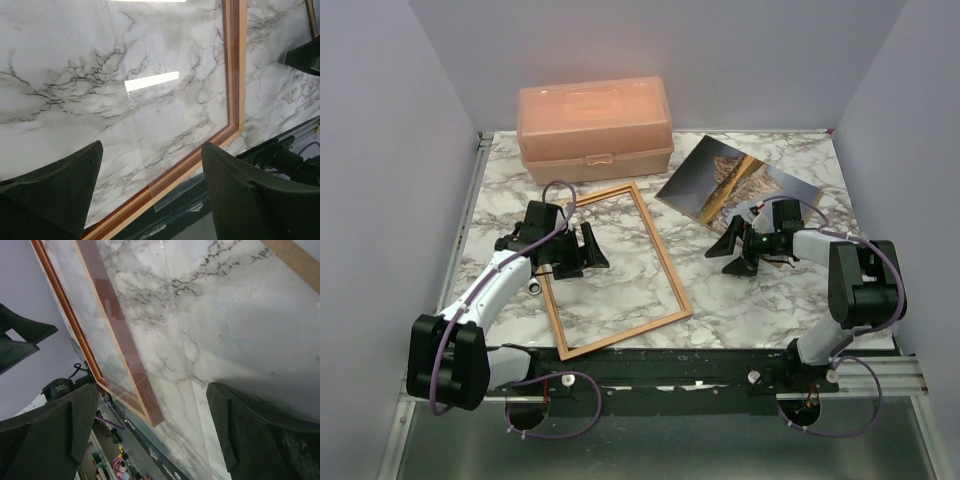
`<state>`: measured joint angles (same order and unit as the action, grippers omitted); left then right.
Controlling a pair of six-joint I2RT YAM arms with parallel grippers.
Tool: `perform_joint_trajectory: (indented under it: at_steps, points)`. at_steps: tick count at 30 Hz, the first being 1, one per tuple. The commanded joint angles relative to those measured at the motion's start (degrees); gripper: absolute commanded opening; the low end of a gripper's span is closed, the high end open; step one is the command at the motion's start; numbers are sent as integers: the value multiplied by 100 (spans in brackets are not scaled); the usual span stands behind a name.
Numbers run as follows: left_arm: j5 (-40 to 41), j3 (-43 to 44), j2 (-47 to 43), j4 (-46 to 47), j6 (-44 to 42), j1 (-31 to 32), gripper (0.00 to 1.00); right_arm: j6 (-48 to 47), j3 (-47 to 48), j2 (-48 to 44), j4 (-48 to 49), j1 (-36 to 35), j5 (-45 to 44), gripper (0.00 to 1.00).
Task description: Put the photo into the frame
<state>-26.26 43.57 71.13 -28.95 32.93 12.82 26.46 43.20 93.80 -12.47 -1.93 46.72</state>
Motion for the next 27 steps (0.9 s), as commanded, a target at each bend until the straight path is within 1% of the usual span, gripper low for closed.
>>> perform_joint_trajectory:
  at_steps: [1, 4, 6, 10, 14, 15, 17, 20, 23, 26, 27]
  points:
    - [460, 214, -262, -436, -216, -25, 82, -9, 9, 470, 475, -61, -107, 99]
    - [348, 164, -323, -383, -218, -25, 82, -37, 113, 853, 643, -61, 62, 97]
    - [265, 102, -363, -325, -201, -21, 82, 16, 159, 1104, 832, -77, 320, 93]
    - [188, 38, -420, -250, -165, -25, 82, 73, 275, 1492, 1007, -237, 550, 89]
    - [129, 20, -421, -182, -100, -24, 82, 182, 316, 1815, 1189, -424, 790, 81]
    - [114, 20, -409, -156, -74, -20, 82, 264, 286, 1854, 1367, -454, 872, 79]
    - [86, 1, -382, -109, -51, -25, 81, 414, 244, 1913, 1595, -474, 1003, 70]
    - [85, -22, -341, -90, -41, -25, 81, 463, 231, 1818, 1622, -483, 1006, 56]
    - [77, -83, -290, -26, -10, -25, 81, 451, 274, 1490, 1435, -483, 877, 32]
    - [50, -152, -224, 62, 2, -25, 81, 424, 365, 1064, 1263, -478, 796, 12]
    - [33, -169, -207, 77, -5, -25, 81, 416, 395, 887, 1021, -481, 750, 5]
